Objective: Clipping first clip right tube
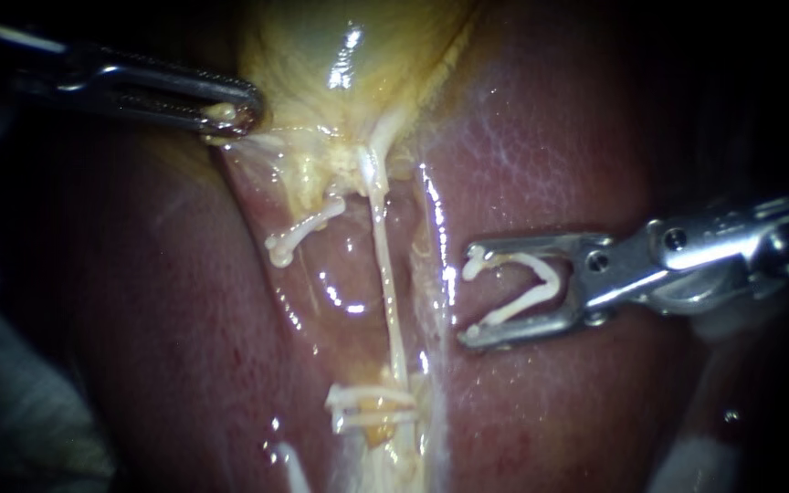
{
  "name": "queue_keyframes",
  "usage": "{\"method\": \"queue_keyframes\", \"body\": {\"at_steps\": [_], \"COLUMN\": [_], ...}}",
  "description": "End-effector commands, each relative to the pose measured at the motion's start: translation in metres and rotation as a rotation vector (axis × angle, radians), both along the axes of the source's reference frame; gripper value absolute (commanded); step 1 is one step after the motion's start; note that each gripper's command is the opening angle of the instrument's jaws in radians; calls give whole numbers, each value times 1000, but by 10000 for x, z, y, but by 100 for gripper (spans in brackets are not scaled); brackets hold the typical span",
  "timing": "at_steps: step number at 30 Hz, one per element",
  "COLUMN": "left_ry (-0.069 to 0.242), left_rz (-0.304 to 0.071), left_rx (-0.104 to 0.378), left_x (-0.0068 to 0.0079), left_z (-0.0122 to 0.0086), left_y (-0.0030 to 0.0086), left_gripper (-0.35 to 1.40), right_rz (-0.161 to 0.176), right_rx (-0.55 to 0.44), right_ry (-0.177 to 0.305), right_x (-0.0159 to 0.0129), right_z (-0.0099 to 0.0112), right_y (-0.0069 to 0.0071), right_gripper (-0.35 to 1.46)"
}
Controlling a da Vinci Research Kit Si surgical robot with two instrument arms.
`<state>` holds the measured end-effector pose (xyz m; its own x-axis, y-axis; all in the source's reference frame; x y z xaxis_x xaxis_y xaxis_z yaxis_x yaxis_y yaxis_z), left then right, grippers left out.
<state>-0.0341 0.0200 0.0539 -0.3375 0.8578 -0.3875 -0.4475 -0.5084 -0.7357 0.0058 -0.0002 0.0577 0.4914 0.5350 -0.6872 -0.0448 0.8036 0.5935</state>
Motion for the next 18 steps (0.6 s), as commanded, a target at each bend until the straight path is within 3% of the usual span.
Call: {"method": "queue_keyframes", "body": {"at_steps": [1,9,18], "left_ry": [0,0,1], "left_rz": [0,-1,-2], "left_rx": [0,0,0], "left_x": [0,-1,-1], "left_z": [0,-1,-3], "left_y": [0,-1,-2], "left_gripper": [-35,-35,-35], "right_rz": [7,29,73], "right_rx": [17,105,152], "right_ry": [1,-2,17], "right_x": [3,24,47], "right_z": [5,43,69], "right_y": [-1,-14,-23], "right_gripper": [50,50,50]}}
